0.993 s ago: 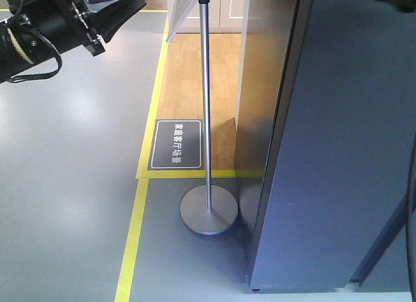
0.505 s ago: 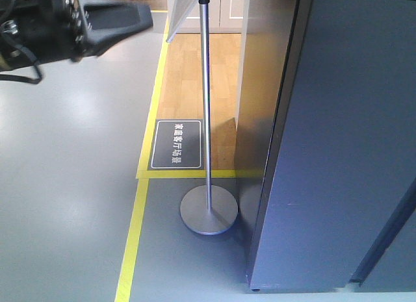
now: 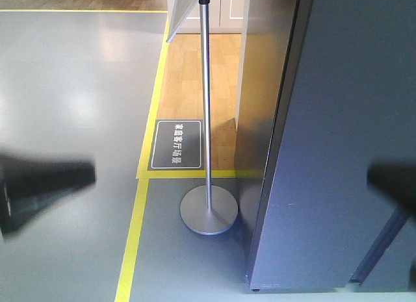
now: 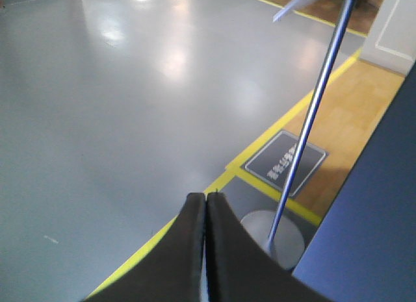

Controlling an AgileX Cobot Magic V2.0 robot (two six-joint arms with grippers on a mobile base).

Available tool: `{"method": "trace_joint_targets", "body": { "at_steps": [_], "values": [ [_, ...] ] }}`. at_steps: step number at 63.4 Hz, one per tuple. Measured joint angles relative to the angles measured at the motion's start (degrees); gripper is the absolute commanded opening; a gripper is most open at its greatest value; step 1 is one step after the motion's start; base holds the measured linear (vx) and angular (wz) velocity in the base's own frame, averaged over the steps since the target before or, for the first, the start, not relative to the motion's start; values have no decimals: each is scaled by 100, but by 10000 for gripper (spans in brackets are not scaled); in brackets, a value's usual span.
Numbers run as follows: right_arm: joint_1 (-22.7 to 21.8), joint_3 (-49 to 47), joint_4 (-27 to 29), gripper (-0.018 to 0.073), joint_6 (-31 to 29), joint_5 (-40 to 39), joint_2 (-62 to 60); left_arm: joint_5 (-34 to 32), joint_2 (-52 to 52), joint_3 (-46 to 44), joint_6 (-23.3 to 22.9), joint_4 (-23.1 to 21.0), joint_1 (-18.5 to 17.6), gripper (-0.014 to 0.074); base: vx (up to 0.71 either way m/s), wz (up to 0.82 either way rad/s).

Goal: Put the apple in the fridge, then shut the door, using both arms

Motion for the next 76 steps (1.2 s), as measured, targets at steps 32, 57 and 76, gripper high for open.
{"method": "trace_joint_targets", "body": {
  "at_steps": [32, 57, 76],
  "values": [
    [0, 1928, 66, -7, -1, -444, -1353, 2406, -1182, 3069, 11, -1164, 0, -8, 0, 0],
    [0, 1928, 78, -7, -1, -415, -1353, 2069, -1182, 3088, 11, -1270, 0, -8, 0, 0],
    [0, 1928, 78, -7, -1, -398, -1353, 1329, -1182, 3088, -18, -1657, 0, -8, 0, 0]
  ]
}}
